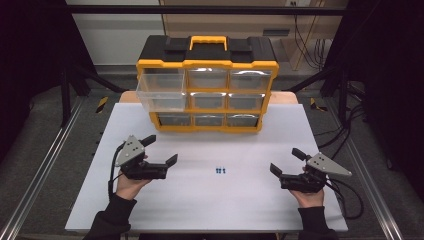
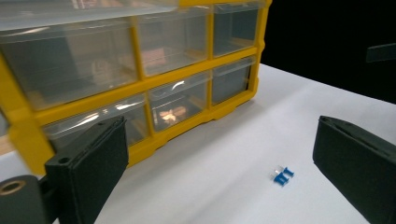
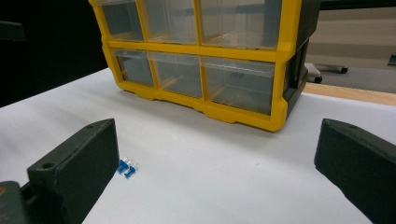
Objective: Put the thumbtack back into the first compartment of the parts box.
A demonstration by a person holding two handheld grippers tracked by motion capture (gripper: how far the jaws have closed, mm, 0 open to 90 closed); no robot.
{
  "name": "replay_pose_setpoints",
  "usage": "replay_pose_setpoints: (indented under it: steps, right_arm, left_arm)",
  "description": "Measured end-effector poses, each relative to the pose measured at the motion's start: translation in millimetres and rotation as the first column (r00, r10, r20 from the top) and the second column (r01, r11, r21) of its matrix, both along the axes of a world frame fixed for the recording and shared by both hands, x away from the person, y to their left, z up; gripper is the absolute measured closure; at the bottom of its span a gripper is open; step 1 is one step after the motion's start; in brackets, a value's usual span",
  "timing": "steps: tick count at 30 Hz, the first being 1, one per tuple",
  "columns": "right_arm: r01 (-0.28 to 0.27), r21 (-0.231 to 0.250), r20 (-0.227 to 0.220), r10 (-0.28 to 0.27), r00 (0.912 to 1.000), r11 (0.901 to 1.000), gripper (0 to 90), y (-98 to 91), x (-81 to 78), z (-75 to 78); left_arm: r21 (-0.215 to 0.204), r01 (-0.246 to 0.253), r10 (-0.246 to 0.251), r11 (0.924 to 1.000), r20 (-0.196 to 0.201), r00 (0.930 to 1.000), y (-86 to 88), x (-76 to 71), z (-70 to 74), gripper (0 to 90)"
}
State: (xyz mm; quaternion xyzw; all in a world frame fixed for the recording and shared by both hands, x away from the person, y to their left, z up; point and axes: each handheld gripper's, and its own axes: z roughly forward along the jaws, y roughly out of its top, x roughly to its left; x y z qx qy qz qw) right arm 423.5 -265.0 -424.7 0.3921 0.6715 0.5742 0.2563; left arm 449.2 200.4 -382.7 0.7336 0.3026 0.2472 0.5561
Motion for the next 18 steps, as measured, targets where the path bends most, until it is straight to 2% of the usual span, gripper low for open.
replay_pose_setpoints:
  steps: [4, 12, 18]
  right_arm:
    - [0.003, 0.004, 0.002, -0.003, 1.0, 1.0, 0.9, 1.1, 0.5, -0.4]
    - [0.0, -0.001, 0.001, 0.0, 1.0, 1.0, 0.9, 1.3, 0.8, -0.8]
    - [0.002, -0.002, -0.005, -0.002, 1.0, 1.0, 0.9, 1.6, 0.8, -0.9]
  left_arm:
    - [0.01, 0.015, -0.015, 0.9998, -0.022, 0.9996, -20.3, 6.3, -6.0, 3.2]
    - [0.015, 0.036, -0.035, 0.9992, -0.062, 0.9975, -46.9, 15.4, -17.0, 3.5]
    - [0.04, 0.044, -0.04, 0.9982, -0.101, 0.994, -66.3, 22.7, -29.0, 4.0]
